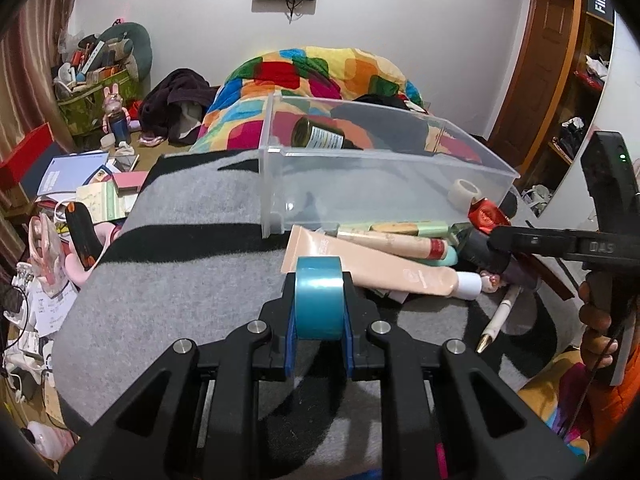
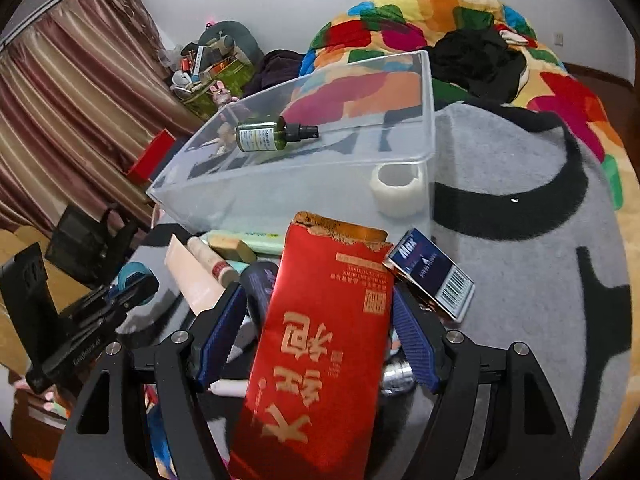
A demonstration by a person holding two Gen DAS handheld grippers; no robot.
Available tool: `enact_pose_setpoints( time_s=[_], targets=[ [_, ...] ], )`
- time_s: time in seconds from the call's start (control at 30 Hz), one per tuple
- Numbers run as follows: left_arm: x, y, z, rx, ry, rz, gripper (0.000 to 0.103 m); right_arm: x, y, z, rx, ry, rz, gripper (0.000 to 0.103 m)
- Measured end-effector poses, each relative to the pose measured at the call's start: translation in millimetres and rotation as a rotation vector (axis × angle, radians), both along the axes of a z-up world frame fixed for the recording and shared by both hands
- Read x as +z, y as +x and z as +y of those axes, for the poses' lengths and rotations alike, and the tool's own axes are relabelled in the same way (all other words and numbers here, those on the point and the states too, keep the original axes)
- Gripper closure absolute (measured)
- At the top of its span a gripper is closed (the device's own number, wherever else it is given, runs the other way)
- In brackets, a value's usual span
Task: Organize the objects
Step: 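Place the teal tape roll and red packet into the clear box with both tools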
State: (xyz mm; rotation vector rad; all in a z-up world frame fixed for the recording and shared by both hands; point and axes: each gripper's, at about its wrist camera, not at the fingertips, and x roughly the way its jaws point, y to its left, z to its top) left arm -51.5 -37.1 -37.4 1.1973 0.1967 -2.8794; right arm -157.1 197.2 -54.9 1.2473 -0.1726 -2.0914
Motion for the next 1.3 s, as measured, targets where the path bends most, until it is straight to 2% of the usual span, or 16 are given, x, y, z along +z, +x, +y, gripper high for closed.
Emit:
enact_pose_setpoints(
  time_s=[0.07, 0.13, 0.33, 0.5, 0.77, 1.03, 1.3],
  targets=[
    [4, 0, 1, -0.003, -0.003, 0.01, 0.086, 2, 0, -1, 0.008, -0.014, 0.0, 0.049],
    [9, 0, 3, -0.007, -0.006, 0.024, 0.086, 5, 2, -1, -0.004, 0.004, 0.024, 0.05],
    [24, -4, 5, -0.009, -0.013, 0.063, 0.086, 20, 16, -4, -0.006, 0.031, 0.114, 0.051],
    [36, -14, 7, -0.005, -0.024, 0.09, 0.086, 45, 25, -8, 0.006, 0.024, 0.192, 0.051],
    [55, -38, 2, 0.007, -0.033, 0.134, 0.086, 75, 11, -17, -0.018, 0.023, 0.275, 0.051],
    [56, -73, 5, -0.011, -0.054, 0.105, 0.086, 77, -24, -34, -0.015, 0.061, 0.259, 0.051],
    [40, -107, 4, -0.012, -0.051, 0.016, 0.086, 66, -56, -58, 0.013, 0.144, 0.224, 0.051]
  ],
)
